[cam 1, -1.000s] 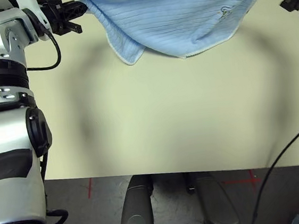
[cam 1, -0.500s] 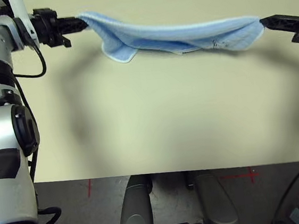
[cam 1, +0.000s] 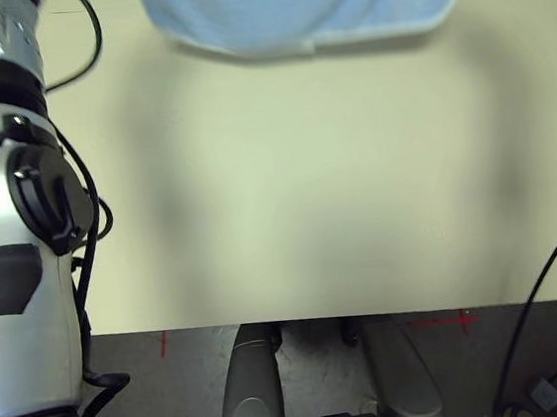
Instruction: Fold the towel and set it aside.
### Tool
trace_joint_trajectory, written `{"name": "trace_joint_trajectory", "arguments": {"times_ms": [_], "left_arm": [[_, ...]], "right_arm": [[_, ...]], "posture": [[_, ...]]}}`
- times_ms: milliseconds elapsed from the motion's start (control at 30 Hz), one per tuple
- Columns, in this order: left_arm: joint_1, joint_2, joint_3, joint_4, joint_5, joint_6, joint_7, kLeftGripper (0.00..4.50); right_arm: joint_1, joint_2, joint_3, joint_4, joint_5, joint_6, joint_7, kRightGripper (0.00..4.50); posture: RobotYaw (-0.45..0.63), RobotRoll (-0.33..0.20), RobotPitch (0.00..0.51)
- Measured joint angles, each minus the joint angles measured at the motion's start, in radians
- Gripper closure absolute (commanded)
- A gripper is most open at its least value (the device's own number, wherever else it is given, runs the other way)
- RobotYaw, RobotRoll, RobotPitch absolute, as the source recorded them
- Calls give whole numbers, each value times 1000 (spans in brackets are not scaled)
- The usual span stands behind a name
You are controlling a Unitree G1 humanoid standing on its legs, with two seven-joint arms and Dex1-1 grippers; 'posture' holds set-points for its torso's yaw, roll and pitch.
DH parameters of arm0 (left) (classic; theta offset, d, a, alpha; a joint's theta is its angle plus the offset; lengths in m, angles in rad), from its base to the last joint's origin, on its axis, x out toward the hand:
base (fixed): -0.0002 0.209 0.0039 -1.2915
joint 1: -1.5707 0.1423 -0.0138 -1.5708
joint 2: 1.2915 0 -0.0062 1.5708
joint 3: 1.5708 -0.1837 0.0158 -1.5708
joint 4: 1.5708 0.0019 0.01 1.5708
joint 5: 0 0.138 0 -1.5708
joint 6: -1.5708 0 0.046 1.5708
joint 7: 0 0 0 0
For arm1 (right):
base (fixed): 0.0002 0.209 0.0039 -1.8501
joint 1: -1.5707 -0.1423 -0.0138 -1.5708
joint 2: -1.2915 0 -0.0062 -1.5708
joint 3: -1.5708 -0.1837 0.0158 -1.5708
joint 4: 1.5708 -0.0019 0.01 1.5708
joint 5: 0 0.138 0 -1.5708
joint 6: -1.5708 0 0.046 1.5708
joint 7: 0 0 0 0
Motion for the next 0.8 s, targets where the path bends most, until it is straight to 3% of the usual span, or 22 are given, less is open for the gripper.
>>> {"name": "trace_joint_trajectory", "arguments": {"times_ms": [167,233,367,533,800], "left_arm": [[231,58,-179,39,145,173,-233,4448],[275,75,-224,39,179,235,-340,4448],[272,119,-256,-9,200,274,-451,4448],[271,141,-298,-37,229,279,-565,4448],[272,226,-380,-94,247,271,-983,4448]], "right_arm": [[166,6,119,-4,-81,96,171,4500],[225,-1,177,-15,-125,115,246,4500],[300,-29,274,-49,-212,45,349,4500],[297,-65,317,-50,-262,8,424,4500],[294,-103,338,-50,-277,18,606,4500]], "posture": [[38,0,352],[40,0,353],[45,0,353],[45,0,353],[44,0,352]]}}
